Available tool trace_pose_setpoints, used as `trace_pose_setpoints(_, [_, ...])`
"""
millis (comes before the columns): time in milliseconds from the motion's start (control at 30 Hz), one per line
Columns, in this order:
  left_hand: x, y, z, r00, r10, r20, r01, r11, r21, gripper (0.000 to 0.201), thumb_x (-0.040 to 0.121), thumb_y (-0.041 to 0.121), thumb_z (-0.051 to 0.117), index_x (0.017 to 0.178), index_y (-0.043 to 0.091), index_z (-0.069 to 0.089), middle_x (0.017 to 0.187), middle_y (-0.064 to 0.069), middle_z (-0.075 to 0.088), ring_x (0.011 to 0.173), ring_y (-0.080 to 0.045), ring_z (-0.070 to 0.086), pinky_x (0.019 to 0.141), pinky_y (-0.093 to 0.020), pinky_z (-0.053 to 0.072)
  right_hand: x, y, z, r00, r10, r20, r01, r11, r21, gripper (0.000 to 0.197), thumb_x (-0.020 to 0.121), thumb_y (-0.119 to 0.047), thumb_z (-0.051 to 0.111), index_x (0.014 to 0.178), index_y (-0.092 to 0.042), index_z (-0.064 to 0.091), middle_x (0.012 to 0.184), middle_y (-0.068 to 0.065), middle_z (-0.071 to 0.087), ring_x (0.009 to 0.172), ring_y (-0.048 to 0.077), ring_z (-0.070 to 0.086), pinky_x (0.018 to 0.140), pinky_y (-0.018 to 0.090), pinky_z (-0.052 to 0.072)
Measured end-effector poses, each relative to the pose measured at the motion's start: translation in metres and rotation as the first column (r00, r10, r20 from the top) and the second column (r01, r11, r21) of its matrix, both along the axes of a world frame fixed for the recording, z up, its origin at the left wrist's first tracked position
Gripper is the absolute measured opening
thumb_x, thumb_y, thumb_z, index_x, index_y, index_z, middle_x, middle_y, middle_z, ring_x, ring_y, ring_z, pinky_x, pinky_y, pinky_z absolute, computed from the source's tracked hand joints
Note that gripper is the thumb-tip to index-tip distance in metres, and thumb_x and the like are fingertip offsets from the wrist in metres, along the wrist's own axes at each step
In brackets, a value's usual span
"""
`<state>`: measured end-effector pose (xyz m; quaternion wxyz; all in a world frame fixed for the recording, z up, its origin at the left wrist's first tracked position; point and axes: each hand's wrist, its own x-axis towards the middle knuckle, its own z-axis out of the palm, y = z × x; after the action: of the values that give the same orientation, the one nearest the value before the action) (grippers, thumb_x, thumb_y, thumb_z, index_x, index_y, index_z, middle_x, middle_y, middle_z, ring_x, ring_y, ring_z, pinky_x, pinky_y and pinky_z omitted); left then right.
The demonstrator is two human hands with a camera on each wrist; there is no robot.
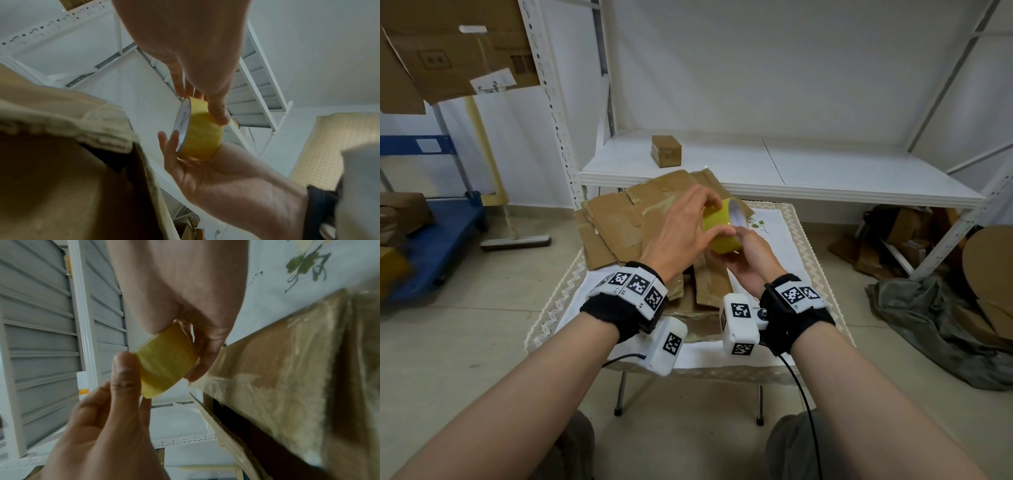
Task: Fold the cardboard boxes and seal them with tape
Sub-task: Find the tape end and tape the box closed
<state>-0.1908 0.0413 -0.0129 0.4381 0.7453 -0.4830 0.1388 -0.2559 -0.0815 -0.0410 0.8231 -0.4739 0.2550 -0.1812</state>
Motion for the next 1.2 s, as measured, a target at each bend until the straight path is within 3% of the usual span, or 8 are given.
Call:
trace_pose_setpoints(200, [0.003, 0.004, -0.003, 0.999, -0.022, -0.032, 0.027, 0.990, 0.136, 0.071, 0.065, 0.039, 0.091, 0.120, 0.015, 0.052, 0.119, 0.004, 0.060, 0.105, -0.008, 0.053, 0.092, -0.022, 0.044, 0.001, 0.003, -0.004, 0.997, 0.040, 0.059, -0.047, 0.991, 0.125, 0.038, 0.109, -0.025, 0.041, 0.142, -0.007, 0.042, 0.111, 0.022, 0.065, 0.075, 0.026, 0.067, 0.054, 0.032, 0.060])
trace_pose_setpoints(333, [0.006, 0.007, -0.003, 1.000, -0.001, 0.014, 0.000, 0.996, 0.090, 0.062, 0.069, 0.029, 0.089, 0.116, 0.013, 0.052, 0.125, -0.001, 0.061, 0.111, -0.011, 0.054, 0.088, -0.016, 0.035, 0.000, 0.005, -0.001, 0.987, 0.043, 0.156, -0.081, 0.966, 0.245, 0.035, 0.110, -0.021, 0.038, 0.138, 0.000, 0.044, 0.103, 0.024, 0.065, 0.064, 0.025, 0.070, 0.053, 0.034, 0.059])
trace_pose_setpoints(433, [0.002, 0.006, -0.003, 0.992, 0.008, 0.125, -0.016, 0.998, 0.068, 0.051, 0.073, 0.027, 0.085, 0.111, 0.012, 0.055, 0.122, -0.002, 0.055, 0.112, -0.019, 0.052, 0.093, -0.026, 0.040, 0.006, 0.004, -0.001, 0.985, 0.018, 0.172, -0.073, 0.943, 0.324, 0.030, 0.109, -0.013, 0.039, 0.134, 0.002, 0.046, 0.092, 0.022, 0.063, 0.054, 0.024, 0.066, 0.051, 0.035, 0.058])
trace_pose_setpoints(600, [-0.002, 0.003, -0.006, 0.966, 0.040, 0.254, -0.055, 0.997, 0.053, 0.038, 0.079, 0.021, 0.079, 0.108, 0.013, 0.056, 0.116, 0.000, 0.053, 0.105, -0.017, 0.051, 0.085, -0.027, 0.044, 0.017, 0.001, -0.005, 0.985, -0.065, 0.161, -0.024, 0.869, 0.493, 0.025, 0.105, 0.000, 0.034, 0.126, -0.001, 0.048, 0.098, 0.020, 0.052, 0.068, 0.021, 0.047, 0.043, 0.032, 0.053])
trace_pose_setpoints(867, [-0.003, 0.003, -0.010, 0.966, 0.056, 0.252, -0.059, 0.998, 0.007, 0.025, 0.085, 0.018, 0.075, 0.104, 0.015, 0.058, 0.120, 0.002, 0.061, 0.108, -0.016, 0.058, 0.091, -0.031, 0.049, 0.019, 0.002, -0.009, 0.982, -0.092, 0.167, -0.026, 0.800, 0.599, 0.042, 0.089, 0.017, 0.033, 0.123, -0.001, 0.052, 0.117, 0.023, 0.052, 0.077, 0.029, 0.056, 0.046, 0.033, 0.054])
trace_pose_setpoints(1000, [-0.003, 0.002, -0.013, 0.969, 0.047, 0.243, -0.047, 0.999, -0.006, 0.016, 0.090, 0.016, 0.070, 0.100, 0.014, 0.058, 0.133, 0.001, 0.058, 0.114, -0.014, 0.059, 0.094, -0.028, 0.049, 0.019, 0.004, -0.006, 0.975, -0.062, 0.214, -0.074, 0.818, 0.571, 0.032, 0.095, 0.011, 0.038, 0.120, 0.000, 0.055, 0.106, 0.021, 0.058, 0.079, 0.027, 0.061, 0.046, 0.029, 0.054])
trace_pose_setpoints(1133, [0.001, 0.003, -0.012, 0.979, -0.011, 0.206, -0.013, 0.993, 0.116, 0.046, 0.077, 0.027, 0.082, 0.114, 0.016, 0.056, 0.139, 0.002, 0.051, 0.119, -0.016, 0.054, 0.091, -0.023, 0.040, 0.015, 0.010, -0.006, 0.976, 0.074, 0.204, -0.157, 0.889, 0.431, 0.020, 0.099, -0.003, 0.046, 0.116, -0.005, 0.056, 0.092, 0.016, 0.057, 0.079, 0.024, 0.061, 0.045, 0.027, 0.054])
trace_pose_setpoints(1200, [0.003, 0.003, -0.011, 0.980, -0.018, 0.200, -0.011, 0.990, 0.140, 0.056, 0.072, 0.024, 0.086, 0.119, 0.017, 0.056, 0.135, 0.001, 0.051, 0.118, -0.017, 0.053, 0.091, -0.021, 0.036, 0.014, 0.011, -0.012, 0.971, 0.108, 0.214, -0.187, 0.900, 0.394, 0.024, 0.100, -0.004, 0.048, 0.121, -0.005, 0.060, 0.103, 0.017, 0.062, 0.096, 0.027, 0.064, 0.062, 0.031, 0.061])
